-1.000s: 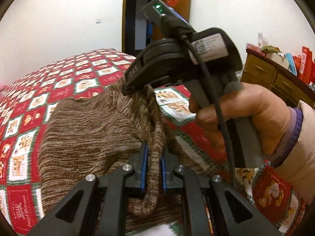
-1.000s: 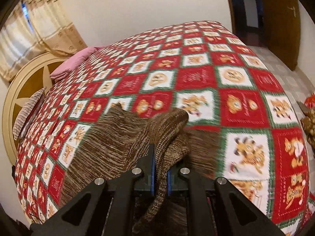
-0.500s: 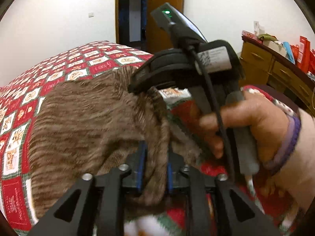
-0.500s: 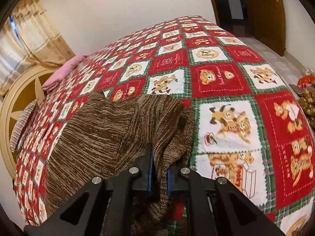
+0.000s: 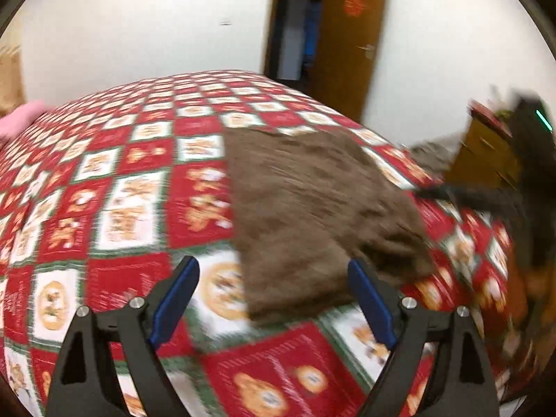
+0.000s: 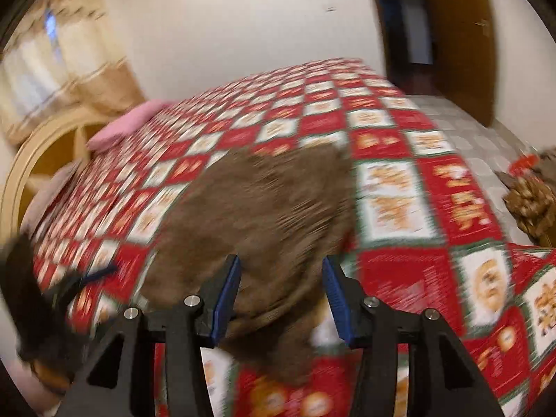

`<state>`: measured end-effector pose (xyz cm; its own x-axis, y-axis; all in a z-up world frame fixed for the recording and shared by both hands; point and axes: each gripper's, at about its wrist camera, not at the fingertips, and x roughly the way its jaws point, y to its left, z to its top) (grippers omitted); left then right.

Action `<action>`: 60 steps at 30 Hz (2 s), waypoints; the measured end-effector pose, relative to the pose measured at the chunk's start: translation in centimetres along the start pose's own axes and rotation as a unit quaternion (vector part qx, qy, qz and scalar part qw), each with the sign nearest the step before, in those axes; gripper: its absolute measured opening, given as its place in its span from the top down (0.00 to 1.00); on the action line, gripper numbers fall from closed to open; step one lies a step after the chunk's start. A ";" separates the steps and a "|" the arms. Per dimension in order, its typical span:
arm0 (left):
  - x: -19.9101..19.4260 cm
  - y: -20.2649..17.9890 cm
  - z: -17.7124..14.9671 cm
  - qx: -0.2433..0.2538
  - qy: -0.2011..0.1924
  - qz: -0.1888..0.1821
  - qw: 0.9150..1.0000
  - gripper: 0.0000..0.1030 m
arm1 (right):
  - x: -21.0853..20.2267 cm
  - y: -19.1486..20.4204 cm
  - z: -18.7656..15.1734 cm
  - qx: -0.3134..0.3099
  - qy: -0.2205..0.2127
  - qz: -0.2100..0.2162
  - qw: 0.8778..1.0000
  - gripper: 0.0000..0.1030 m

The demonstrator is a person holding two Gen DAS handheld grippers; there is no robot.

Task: Fold small clothes

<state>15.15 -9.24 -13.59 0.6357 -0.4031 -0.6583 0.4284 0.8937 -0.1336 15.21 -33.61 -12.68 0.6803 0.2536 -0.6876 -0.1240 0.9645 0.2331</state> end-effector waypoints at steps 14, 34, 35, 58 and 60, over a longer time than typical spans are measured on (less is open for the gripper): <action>5.4 0.2 -0.5 0.033 0.057 0.078 0.995 0.25 | 2.0 0.2 -5.8 -0.037 0.068 -0.035 0.996 0.92; 7.2 -0.6 8.3 0.029 0.005 0.115 0.993 0.12 | 3.2 -1.4 4.1 0.002 -0.034 -0.072 0.997 0.59; 8.1 -1.0 8.1 0.033 0.013 0.119 0.992 0.15 | 4.3 -1.2 4.4 -0.011 -0.028 -0.091 0.995 0.61; 12.1 -2.0 6.0 0.048 0.030 0.137 0.989 0.16 | 13.8 -5.1 9.4 0.004 0.015 -0.085 0.996 0.76; 12.1 -2.0 5.8 0.050 0.025 0.136 0.989 0.16 | 14.1 -5.5 9.5 0.006 0.008 -0.089 0.996 0.76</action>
<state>25.70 -17.04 -17.02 0.7044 -0.1372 -0.6964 0.3089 0.9426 0.1268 32.36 -36.02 -17.08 0.6796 0.0797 -0.7292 0.0065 0.9934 0.1146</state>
